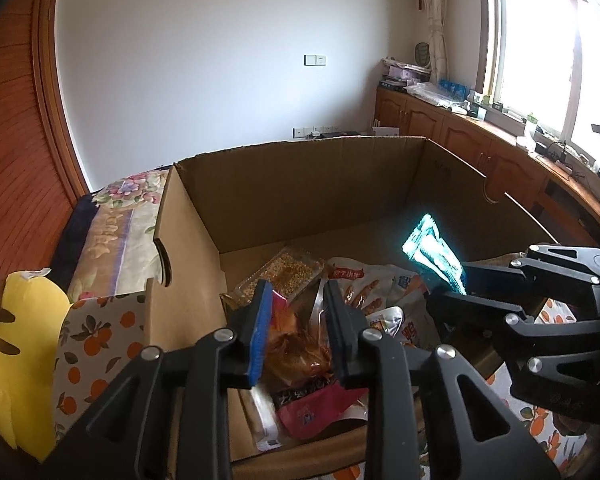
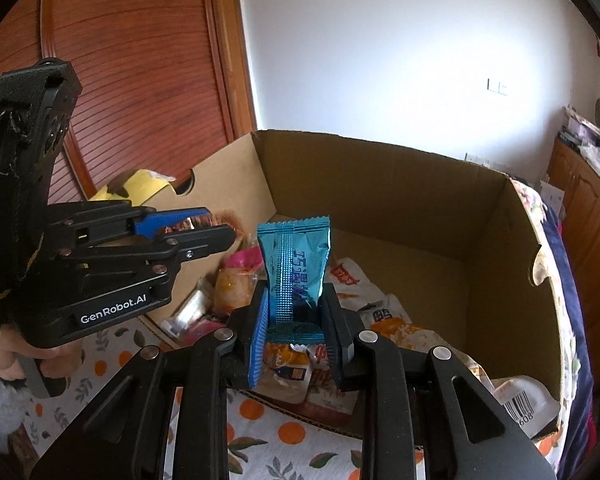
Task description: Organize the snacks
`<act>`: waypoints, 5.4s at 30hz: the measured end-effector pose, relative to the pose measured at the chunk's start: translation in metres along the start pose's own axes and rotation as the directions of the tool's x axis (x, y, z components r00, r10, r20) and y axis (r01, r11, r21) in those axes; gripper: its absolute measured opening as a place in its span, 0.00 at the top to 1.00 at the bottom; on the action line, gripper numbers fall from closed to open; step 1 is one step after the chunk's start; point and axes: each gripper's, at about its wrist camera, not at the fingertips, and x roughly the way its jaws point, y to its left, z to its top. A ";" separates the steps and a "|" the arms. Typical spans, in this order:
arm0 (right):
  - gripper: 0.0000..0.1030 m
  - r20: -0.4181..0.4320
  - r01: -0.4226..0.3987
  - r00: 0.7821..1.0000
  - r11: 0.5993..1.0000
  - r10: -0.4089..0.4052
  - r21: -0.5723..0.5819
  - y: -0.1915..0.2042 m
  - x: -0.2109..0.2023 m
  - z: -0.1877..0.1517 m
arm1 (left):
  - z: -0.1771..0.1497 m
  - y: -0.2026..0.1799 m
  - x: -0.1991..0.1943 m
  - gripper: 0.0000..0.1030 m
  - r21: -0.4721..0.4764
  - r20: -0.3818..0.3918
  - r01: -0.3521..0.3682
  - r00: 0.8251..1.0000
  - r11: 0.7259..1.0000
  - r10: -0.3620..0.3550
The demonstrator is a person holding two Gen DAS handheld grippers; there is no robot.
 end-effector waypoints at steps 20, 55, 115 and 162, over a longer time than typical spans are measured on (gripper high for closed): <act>0.74 0.032 0.112 0.993 0.992 -0.111 -0.063 0.022 -0.024 0.022 | -0.005 -0.015 -0.070 0.70 0.013 0.038 -0.065 0.997 0.998 0.064; 0.00 0.146 0.126 0.981 0.991 -0.131 0.044 0.052 -0.204 -0.022 | -0.051 -0.064 -0.243 0.53 0.026 0.175 -0.163 0.972 0.986 0.156; 0.00 0.246 0.348 0.891 0.922 -0.381 0.168 0.103 -0.316 -0.178 | -0.195 -0.112 -0.313 0.00 -0.117 0.238 -0.268 0.927 0.956 0.289; 0.00 0.216 0.346 0.899 0.919 -0.382 0.187 0.096 -0.305 -0.190 | -0.207 -0.103 -0.307 0.00 -0.123 0.217 -0.262 0.934 0.957 0.283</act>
